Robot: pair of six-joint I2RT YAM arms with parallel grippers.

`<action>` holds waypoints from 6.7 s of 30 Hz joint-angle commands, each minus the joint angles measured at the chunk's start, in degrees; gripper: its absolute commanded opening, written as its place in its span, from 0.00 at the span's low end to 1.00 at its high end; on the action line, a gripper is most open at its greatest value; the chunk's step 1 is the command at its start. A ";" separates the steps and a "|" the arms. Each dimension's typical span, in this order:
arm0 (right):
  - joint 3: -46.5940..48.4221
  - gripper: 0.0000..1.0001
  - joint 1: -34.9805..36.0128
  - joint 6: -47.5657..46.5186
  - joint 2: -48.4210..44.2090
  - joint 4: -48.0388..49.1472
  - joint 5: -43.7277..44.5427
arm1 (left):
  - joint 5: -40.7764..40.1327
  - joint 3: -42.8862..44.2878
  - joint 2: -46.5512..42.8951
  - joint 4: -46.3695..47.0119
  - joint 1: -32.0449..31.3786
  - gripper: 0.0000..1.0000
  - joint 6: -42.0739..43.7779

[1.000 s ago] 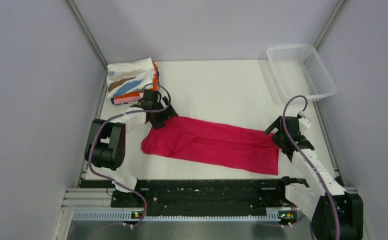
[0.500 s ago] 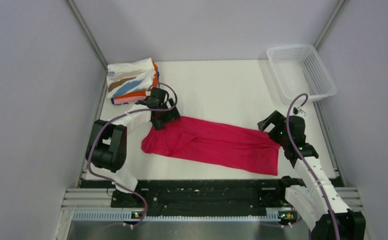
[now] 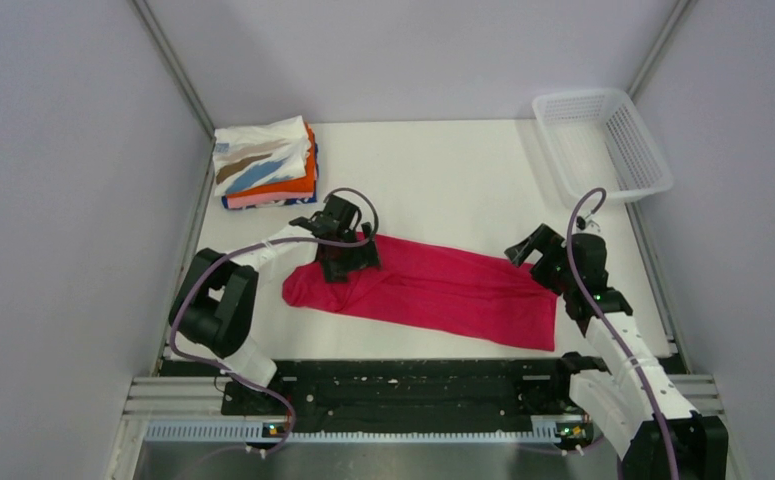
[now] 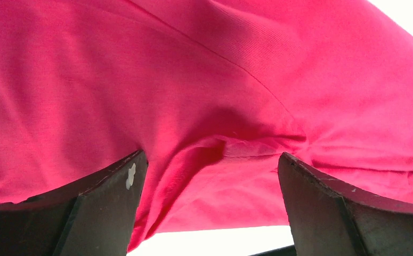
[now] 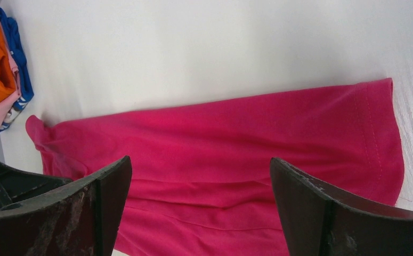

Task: Fold and stack the t-shirts
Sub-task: Fold the other side of the tshirt into a rectangle, then rotate the tshirt 90 degrees, then grab the bottom of the folded rectangular tshirt with both arms

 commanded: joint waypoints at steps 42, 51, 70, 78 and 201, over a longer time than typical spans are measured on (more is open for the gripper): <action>-0.65 0.99 -0.22 -1.29 -3.48 1.82 -1.57 | 3.12 -3.44 -3.33 5.29 -20.07 0.97 11.04; -0.58 0.99 -0.18 -1.81 -3.45 1.49 -1.46 | -5.95 -0.20 -7.52 1.71 -26.78 0.97 13.18; 0.21 0.99 -0.22 -2.01 -4.30 0.02 -0.53 | -22.73 5.66 -5.28 -2.69 -23.05 0.99 5.20; 0.06 0.99 -0.25 -1.96 -5.94 -0.98 0.82 | -10.44 7.49 1.11 0.06 -22.81 0.99 4.85; -5.29 0.47 26.03 8.96 4.24 -13.31 9.43 | -1.48 -1.48 2.38 7.68 -39.77 0.51 9.87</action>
